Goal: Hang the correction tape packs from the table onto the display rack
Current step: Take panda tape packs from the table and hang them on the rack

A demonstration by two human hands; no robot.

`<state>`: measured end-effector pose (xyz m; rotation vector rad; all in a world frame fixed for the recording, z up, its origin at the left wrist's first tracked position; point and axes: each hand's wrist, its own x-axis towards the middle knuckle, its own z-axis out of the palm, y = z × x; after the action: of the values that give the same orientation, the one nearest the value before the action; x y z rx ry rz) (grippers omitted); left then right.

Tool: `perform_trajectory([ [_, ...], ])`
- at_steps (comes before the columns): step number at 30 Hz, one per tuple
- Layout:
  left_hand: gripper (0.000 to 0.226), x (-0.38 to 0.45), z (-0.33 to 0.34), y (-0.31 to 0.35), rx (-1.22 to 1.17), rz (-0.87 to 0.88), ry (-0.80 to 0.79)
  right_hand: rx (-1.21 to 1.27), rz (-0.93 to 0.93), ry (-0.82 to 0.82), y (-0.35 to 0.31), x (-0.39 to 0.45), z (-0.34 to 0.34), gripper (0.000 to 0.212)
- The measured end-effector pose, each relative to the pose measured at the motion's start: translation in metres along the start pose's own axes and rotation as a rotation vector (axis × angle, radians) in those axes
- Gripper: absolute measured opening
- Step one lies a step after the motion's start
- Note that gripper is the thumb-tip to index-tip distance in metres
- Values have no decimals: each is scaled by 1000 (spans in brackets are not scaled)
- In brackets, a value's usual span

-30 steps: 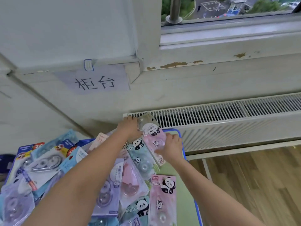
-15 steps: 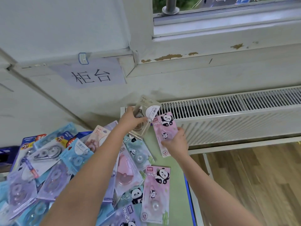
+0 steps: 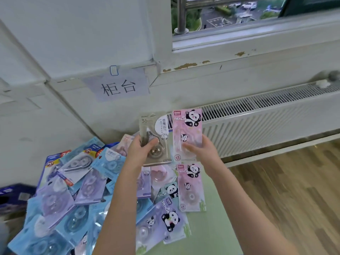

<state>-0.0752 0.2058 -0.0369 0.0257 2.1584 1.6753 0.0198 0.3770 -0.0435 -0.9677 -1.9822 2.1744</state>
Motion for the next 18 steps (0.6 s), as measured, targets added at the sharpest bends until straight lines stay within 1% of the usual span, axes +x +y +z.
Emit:
perform_trajectory([
  [1,29,-11,-3,3,-19,20,-12,17,-21,6,0,-14,-1,98],
  [4,21,-39,-4,9,-71,88,-63,101,-96,24,2,-58,-14,46],
  [5,14,-49,-1,14,-89,114,-88,130,-111,39,3,-74,-22,37],
  [6,8,-57,4,17,-100,140,-122,159,-138,53,3,-90,-30,34],
  [7,6,-68,10,23,-112,161,-162,179,-165,78,4,-103,-39,33],
  [11,19,-108,46,50,-133,208,-339,221,-239,223,-3,-165,-79,30],
  [13,14,-133,73,65,-147,261,-428,255,-294,297,-7,-203,-101,36],
  [15,2,-163,104,77,-163,326,-501,277,-327,391,-5,-244,-126,36],
  [18,4,-217,153,89,-198,390,-667,295,-394,515,8,-310,-168,30],
])
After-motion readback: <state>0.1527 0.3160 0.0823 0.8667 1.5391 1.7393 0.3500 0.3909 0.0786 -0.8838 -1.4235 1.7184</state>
